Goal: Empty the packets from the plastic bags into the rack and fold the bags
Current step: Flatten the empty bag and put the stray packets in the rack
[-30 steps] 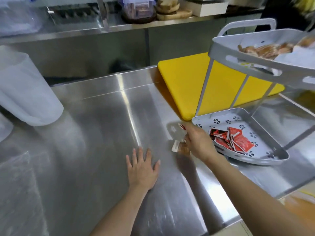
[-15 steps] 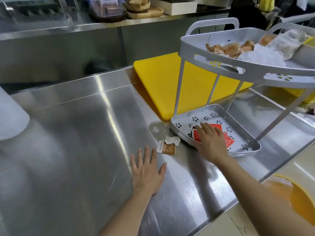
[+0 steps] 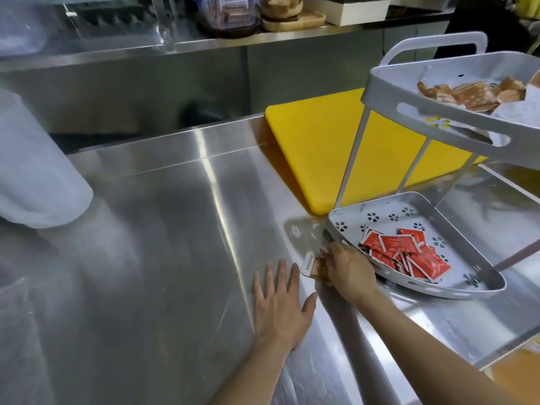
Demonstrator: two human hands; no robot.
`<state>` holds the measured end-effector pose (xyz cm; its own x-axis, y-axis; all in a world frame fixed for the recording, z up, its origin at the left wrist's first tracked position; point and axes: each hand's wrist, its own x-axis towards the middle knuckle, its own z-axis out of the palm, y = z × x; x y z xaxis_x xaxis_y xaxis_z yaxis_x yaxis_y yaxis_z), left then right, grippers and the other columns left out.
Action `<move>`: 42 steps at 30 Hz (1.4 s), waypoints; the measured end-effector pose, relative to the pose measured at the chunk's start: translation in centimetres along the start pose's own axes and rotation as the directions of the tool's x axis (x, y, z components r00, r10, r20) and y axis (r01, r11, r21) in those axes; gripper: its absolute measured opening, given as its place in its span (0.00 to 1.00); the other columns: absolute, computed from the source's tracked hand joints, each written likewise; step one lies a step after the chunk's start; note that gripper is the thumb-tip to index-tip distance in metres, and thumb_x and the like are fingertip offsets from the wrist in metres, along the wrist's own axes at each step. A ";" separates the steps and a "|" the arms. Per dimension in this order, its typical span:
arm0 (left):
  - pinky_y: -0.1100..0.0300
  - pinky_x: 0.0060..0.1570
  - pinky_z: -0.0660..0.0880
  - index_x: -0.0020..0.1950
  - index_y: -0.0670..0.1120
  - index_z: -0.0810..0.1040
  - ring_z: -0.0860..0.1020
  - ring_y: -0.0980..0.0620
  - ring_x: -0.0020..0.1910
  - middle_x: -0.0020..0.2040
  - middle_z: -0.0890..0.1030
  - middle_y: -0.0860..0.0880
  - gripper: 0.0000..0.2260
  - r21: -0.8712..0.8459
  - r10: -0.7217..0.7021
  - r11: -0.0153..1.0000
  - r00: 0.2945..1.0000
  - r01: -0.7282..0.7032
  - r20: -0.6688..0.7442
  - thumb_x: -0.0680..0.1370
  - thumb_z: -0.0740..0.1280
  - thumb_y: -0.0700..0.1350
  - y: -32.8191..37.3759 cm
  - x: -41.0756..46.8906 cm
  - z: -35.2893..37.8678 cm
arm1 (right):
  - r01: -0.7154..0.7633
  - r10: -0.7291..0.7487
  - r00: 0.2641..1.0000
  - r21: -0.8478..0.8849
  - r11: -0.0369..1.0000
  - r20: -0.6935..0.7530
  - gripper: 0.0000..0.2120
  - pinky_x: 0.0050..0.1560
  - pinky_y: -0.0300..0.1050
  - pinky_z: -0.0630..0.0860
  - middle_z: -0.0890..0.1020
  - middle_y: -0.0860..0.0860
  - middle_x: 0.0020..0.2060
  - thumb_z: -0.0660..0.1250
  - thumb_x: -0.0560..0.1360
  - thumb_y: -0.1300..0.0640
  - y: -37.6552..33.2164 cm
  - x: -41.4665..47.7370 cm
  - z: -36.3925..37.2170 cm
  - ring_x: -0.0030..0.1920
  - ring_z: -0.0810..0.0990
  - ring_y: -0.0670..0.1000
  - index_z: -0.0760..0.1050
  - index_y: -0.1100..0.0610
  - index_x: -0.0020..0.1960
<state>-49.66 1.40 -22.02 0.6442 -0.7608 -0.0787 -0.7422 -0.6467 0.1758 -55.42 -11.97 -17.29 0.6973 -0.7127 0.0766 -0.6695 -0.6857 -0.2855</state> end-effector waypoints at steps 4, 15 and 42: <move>0.42 0.66 0.56 0.65 0.48 0.75 0.72 0.41 0.67 0.66 0.76 0.45 0.28 -0.010 -0.006 1.000 1.000 0.006 -0.001 0.76 0.50 0.63 0.0 0.1 0.0 | 0.088 -0.094 0.991 -0.061 0.994 -0.093 0.10 0.30 0.46 0.73 0.80 0.59 0.30 0.57 0.66 0.62 -0.7 0.1 -0.3 0.31 0.78 0.61 0.76 0.63 0.37; 0.43 0.65 0.56 0.66 0.49 0.74 0.71 0.42 0.68 0.67 0.75 0.45 0.29 0.002 0.001 1.000 1.000 -0.001 0.006 0.77 0.45 0.63 -0.1 -0.1 -0.2 | 0.365 -0.345 0.931 -0.330 0.870 0.119 0.17 0.29 0.42 0.75 0.81 0.54 0.32 0.77 0.58 0.56 1.1 -1.5 2.4 0.32 0.81 0.54 0.77 0.61 0.43; 0.43 0.73 0.39 0.77 0.50 0.44 0.43 0.43 0.77 0.79 0.45 0.47 0.38 -0.016 0.065 0.998 0.997 -0.064 0.040 0.71 0.29 0.66 -0.4 -0.6 -1.0 | -0.302 0.295 0.952 -0.103 0.948 -0.077 0.36 0.64 0.55 0.63 0.71 0.63 0.65 0.45 0.73 0.31 0.5 0.1 -28.9 0.65 0.68 0.63 0.70 0.57 0.64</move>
<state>-49.58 2.18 -21.10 0.5870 -0.8026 -0.1063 -0.7789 -0.5957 0.1962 -63.05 -16.67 10.18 0.4469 -0.8924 0.0621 -0.8714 -0.4500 -0.1956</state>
